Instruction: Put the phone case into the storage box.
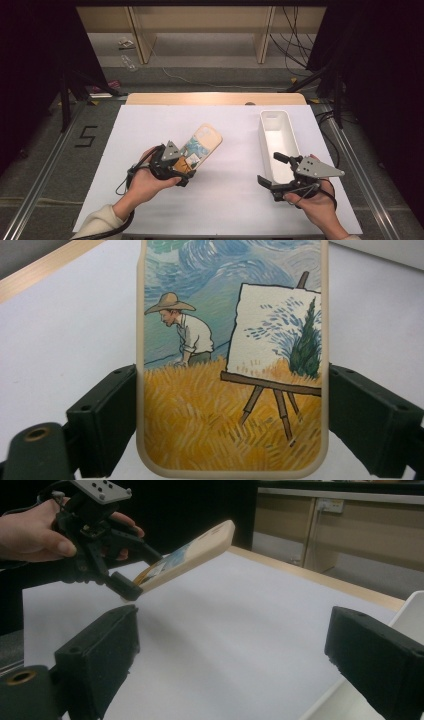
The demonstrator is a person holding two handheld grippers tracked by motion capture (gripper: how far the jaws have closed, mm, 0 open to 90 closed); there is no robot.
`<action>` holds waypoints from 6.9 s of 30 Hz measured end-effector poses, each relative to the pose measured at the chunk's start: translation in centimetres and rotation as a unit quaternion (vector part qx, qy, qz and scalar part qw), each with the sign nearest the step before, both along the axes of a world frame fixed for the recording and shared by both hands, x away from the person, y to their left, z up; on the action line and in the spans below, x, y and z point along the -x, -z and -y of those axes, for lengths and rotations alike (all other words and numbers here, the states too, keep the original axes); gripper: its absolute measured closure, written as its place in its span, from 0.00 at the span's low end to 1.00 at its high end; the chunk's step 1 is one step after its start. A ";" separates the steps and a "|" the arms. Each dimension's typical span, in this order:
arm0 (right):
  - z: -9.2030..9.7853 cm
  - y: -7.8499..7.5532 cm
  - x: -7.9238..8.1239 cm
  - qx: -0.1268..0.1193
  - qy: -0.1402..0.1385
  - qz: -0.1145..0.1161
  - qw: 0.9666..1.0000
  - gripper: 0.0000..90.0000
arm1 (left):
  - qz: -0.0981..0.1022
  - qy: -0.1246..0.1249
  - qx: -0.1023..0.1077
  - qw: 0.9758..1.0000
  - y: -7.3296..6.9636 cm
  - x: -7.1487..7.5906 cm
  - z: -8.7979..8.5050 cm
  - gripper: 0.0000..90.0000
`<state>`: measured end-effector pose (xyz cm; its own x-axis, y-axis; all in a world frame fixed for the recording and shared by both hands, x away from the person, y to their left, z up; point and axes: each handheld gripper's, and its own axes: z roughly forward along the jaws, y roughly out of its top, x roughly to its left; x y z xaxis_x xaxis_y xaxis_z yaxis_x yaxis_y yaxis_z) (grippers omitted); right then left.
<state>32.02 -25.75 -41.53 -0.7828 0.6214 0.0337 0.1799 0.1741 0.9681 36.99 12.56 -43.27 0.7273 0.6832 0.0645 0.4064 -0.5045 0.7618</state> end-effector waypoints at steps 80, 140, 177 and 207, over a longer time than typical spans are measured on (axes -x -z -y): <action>-8.2 -1.8 -5.4 -0.008 0.012 -0.017 1.000 0.11 | 0.017 0.050 0.007 0.999 -0.2 2.6 2.5 0.13; -11.3 -0.6 -8.1 0.004 0.009 -0.071 0.997 0.17 | 0.017 0.071 0.002 0.997 0.1 3.4 4.0 0.13; -11.1 -0.3 -8.3 -0.023 0.006 -0.106 0.994 0.58 | 0.015 0.073 -0.003 0.997 0.3 3.3 4.0 0.13; -11.3 -3.5 -6.7 -0.059 -0.062 -0.079 0.993 0.89 | 0.002 0.084 0.012 0.996 1.1 3.1 4.1 0.07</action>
<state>38.70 -14.49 -38.06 -0.8320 0.5054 0.2286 0.3153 0.0918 0.9445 33.91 8.43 -44.37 0.8311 0.5536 0.0524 0.3154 -0.5468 0.7756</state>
